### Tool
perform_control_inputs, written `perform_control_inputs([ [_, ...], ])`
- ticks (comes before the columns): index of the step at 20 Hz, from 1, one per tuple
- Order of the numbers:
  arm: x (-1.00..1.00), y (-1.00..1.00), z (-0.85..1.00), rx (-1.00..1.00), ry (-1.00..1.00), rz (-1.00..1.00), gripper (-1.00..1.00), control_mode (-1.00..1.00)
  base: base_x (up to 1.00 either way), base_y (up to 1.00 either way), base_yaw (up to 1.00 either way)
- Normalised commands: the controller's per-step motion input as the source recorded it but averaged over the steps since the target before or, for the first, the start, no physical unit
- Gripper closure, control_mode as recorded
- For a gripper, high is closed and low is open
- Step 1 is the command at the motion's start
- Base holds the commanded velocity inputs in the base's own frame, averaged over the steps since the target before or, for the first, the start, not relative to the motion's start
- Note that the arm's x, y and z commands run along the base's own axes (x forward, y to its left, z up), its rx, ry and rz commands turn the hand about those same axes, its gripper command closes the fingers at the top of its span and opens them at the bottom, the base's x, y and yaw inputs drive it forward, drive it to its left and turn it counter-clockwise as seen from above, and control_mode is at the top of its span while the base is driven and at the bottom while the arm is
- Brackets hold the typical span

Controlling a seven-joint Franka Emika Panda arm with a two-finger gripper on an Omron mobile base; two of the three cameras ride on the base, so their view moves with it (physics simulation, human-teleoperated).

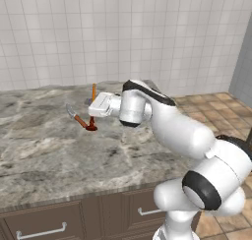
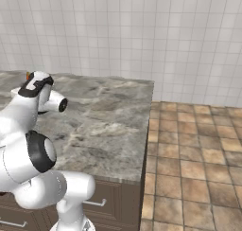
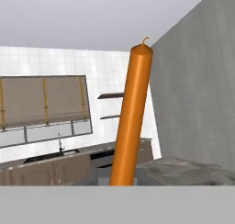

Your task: Pick the candle and candle from the dining table and place them in the open cabinet. Close the cabinet after placing the objects.

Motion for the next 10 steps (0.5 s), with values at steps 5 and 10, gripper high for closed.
perform_control_inputs([
  [5, -0.74, -0.08, 0.30, -0.20, -0.21, -0.32, 1.00, -1.00, 0.00, 0.00, 0.00],
  [10, -0.24, -0.02, 0.01, -0.04, -0.15, -0.08, 1.00, -1.00, 0.00, 0.00, 0.00],
])
